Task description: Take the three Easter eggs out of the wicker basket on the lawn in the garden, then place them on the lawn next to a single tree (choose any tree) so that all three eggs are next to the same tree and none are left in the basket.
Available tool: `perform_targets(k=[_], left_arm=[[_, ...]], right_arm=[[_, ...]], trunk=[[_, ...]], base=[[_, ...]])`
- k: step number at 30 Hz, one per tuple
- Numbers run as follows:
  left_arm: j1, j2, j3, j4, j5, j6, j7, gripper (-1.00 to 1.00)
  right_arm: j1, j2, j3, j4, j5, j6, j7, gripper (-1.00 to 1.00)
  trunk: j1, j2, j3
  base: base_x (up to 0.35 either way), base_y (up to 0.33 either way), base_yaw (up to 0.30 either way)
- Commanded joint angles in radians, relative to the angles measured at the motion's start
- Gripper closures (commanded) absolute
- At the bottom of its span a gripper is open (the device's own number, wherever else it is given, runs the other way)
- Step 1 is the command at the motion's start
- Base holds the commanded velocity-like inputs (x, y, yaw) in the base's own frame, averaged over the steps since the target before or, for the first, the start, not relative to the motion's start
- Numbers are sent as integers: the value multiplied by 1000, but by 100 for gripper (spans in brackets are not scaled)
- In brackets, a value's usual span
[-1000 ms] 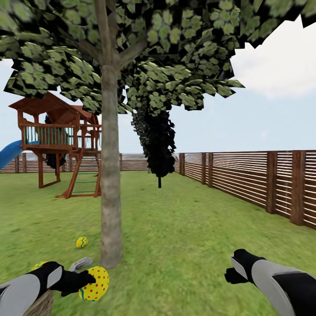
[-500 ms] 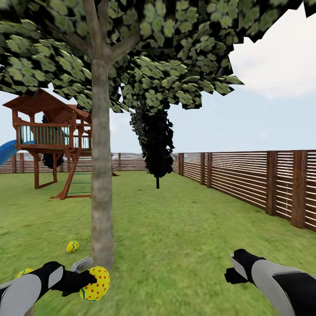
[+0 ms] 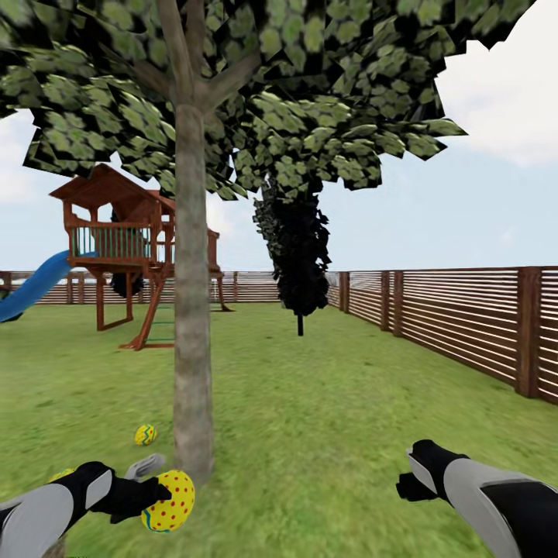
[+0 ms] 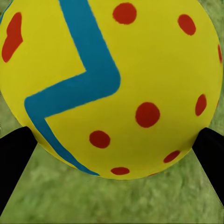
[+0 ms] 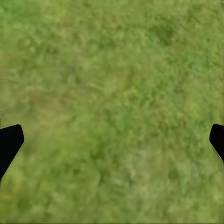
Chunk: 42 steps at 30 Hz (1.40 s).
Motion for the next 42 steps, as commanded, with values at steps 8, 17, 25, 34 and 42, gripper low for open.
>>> perform_targets(k=[8,17,25,34,42], left_arm=[[-2,0,8,2,-10,1,-3,100],[-2,-2,8,2,-10,1,-3,100],[-1,-3,8,2,-10,1,-3,100],[-2,9,13,0,-5,2,-3,100],[-1,36,16,-1,20,2,-1,100]], right_arm=[[-1,0,3,1,4,2,0,-100],[-2,-2,2,1,2,3,1,-100],[-1,-2,2,1,2,3,2,-100],[-1,-3,2,1,1,4,0,-100],[-2,-2,2,1,1,4,1,-100]], trunk=[[1,-1,2],[1,-1,4],[1,-1,4],[1,-1,4],[20,-36,-12]], base=[[262,-203,277],[262,-203,130],[262,-203,0],[156,-95,0],[1,0,0]])
